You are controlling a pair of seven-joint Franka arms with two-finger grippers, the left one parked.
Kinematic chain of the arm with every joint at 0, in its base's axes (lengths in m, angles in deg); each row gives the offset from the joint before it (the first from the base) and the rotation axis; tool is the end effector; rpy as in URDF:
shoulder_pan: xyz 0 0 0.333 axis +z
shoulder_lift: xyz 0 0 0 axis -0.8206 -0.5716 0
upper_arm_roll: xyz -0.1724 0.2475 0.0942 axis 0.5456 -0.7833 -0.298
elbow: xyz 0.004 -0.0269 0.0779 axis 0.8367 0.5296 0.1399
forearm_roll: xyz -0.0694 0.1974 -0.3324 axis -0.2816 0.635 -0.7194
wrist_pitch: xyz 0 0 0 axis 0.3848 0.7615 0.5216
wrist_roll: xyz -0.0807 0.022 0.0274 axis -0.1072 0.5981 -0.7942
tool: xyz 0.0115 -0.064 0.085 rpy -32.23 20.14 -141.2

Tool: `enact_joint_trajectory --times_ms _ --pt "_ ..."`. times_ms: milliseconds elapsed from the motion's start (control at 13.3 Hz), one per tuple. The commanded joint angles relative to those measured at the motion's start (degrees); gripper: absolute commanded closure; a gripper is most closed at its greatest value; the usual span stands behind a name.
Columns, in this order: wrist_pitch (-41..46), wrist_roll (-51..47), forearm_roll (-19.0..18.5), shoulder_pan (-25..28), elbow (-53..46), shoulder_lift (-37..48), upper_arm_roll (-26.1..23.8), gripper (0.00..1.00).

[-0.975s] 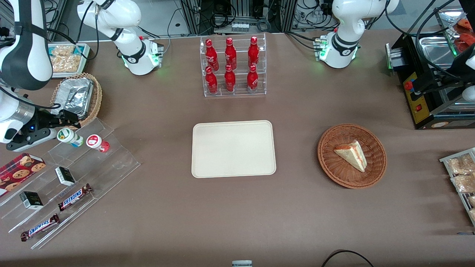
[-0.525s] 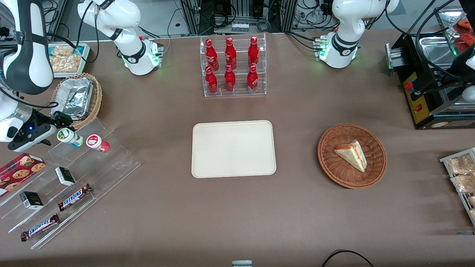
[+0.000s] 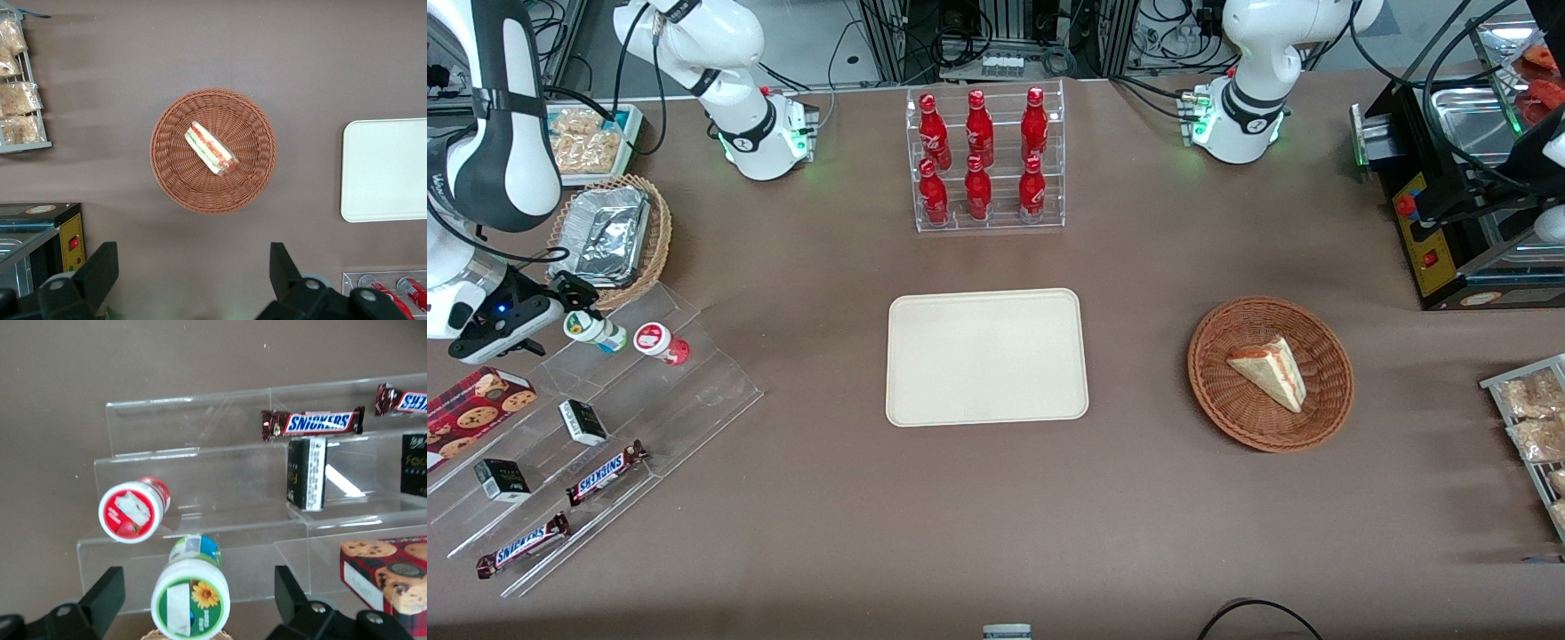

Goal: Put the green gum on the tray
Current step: 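Close the right gripper around the green-and-white gum tub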

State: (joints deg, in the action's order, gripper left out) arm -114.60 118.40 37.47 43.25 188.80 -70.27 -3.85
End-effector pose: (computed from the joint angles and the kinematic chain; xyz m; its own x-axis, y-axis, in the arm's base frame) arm 0.5104 -0.1509 0.4151 0.8045 0.5924 0.0433 0.5910 -0.8056 0.0414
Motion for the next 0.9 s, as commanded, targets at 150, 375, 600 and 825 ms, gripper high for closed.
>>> enact_joint_trajectory --times_ms 150,375,600,825 --pt "-1.05 0.68 -1.12 -0.85 2.48 0.77 -0.01 0.0" --pt "-0.87 0.86 -1.12 -1.99 3.71 0.95 -0.1 0.0" --pt "-0.43 1.3 -1.12 -2.17 4.59 1.12 -0.01 0.0" --pt "-0.78 1.39 -1.21 -2.08 4.51 0.86 -0.01 0.0"
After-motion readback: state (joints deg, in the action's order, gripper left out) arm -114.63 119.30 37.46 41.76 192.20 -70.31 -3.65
